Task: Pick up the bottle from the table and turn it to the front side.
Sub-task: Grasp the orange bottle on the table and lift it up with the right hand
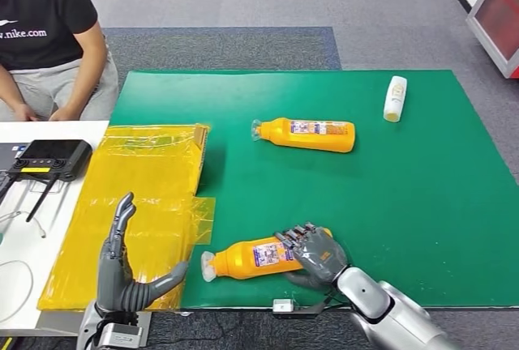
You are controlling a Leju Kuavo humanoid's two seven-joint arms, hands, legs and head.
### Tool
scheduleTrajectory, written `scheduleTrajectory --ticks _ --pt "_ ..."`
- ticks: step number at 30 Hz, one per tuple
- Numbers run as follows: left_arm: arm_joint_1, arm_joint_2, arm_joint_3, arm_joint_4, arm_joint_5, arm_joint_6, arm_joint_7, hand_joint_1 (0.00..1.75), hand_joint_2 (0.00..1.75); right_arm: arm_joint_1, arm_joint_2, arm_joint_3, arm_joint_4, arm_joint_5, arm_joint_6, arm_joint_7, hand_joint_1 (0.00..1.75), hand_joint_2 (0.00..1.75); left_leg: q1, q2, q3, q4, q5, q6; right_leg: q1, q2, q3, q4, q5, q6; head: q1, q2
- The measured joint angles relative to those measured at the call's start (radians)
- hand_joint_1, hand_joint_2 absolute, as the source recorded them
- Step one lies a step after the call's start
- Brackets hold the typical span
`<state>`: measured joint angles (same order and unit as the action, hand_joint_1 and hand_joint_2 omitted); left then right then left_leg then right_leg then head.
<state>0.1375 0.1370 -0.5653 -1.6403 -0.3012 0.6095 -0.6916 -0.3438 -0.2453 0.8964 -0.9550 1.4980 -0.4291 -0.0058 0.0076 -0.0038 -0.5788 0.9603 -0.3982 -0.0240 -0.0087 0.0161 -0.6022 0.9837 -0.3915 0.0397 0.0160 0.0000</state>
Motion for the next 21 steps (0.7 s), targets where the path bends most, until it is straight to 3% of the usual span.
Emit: scheduleTrajectory --ticks 2,8,15,21 --pt "0.0 0.0 0.0 0.0 -0.002 -0.003 0.0 0.0 1.75 0.013 0.011 -0.02 0.017 -0.049 -0.058 -0.034 1.75 1.75 0.0 0.0 0.0 0.0 0.001 0.001 0.0 -0.001 0.0 0.0 0.0 0.0 0.0 0.0" --pt "-0.002 -0.006 0.002 0.0 -0.001 -0.021 0.0 0.0 1.75 0.112 0.072 -0.163 -0.017 -0.396 -0.202 -0.239 1.75 1.75 0.0 -0.001 -0.004 0.0 0.002 0.001 0.0 -0.002 -0.002 0.0 0.001 0.001 0.0 0.0" --pt "-0.01 -0.026 0.015 -0.008 0.02 -0.042 0.0 0.0 1.75 0.212 0.137 -0.282 -0.181 -0.644 -0.152 -0.396 1.75 1.75 0.0 -0.001 -0.01 0.0 0.002 0.0 0.0 -0.001 -0.008 0.001 0.0 0.0 0.0 0.0" --pt "-0.016 -0.038 0.014 -0.014 0.058 -0.029 0.0 0.0 1.75 0.25 0.171 -0.33 -0.287 -0.717 -0.104 -0.432 1.75 1.75 0.0 0.0 -0.01 0.0 0.001 0.0 0.0 -0.002 -0.009 0.001 -0.001 0.0 0.0 0.0"
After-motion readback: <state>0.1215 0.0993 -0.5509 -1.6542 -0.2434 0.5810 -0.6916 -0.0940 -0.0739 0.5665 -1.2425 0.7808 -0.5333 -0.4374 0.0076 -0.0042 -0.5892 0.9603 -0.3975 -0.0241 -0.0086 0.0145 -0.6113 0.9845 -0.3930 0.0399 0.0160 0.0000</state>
